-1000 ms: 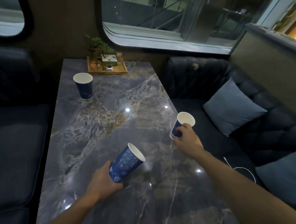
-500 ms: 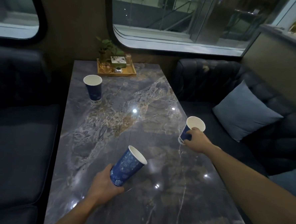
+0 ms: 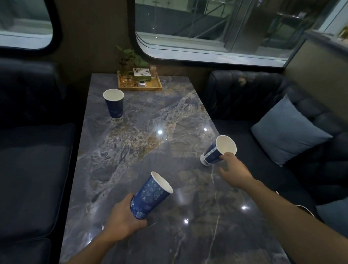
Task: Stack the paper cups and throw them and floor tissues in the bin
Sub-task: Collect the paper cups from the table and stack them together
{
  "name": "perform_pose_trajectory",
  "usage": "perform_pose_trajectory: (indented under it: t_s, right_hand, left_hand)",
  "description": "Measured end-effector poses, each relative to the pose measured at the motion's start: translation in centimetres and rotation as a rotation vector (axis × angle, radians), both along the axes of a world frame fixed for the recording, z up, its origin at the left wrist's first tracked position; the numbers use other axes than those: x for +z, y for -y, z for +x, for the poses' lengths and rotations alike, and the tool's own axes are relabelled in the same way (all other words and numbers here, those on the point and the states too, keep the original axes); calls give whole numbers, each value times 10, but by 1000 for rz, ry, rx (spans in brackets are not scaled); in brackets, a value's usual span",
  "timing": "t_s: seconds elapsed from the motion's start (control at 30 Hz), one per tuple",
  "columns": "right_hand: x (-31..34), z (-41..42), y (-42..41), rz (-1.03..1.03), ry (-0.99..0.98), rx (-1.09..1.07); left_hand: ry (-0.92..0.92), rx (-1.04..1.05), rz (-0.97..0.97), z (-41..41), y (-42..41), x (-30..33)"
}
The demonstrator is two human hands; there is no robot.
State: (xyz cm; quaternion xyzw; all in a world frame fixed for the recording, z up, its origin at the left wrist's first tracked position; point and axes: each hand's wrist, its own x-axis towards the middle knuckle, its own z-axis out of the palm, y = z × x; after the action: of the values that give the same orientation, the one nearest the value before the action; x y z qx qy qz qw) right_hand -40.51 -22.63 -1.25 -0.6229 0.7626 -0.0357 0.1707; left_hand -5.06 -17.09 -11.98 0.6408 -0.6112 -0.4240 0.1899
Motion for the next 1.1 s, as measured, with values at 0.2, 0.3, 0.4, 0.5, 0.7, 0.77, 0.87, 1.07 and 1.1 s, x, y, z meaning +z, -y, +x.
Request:
perform_pose_trajectory:
  t_s: [0.2,0.3,0.4,0.5,0.7,0.77,0.87,1.07,1.1]
  right_hand:
    - [30,5,-25,-48,-42,80]
    - [46,11,-40,-86,-54,107]
    - [60,18,-58,-108,-6,145]
    - [70,26,-78,-131,49,145]
    - [89,57,-126,-222,162,175]
    - [95,68,-142,-240,223,192]
    - [101,79,-164,-248,314,205]
    - [96,94,-204,-366,586,149]
    - [96,96,-209,-377,609,153]
  left_hand:
    - [-77,22,-24,4,-19,12]
    - [-86,25,-30,6,-29,20]
    - [-109,35,-57,9,-43,29]
    - [-170,36,-64,14,-60,34]
    - [-131,51,-57,22,-92,40]
    - [-136,59,-37,23,-102,44]
    - [-165,59,-45,28,-116,46]
    - [-192,74,-64,41,-138,37]
    - [-197,81,-61,43,-140,35]
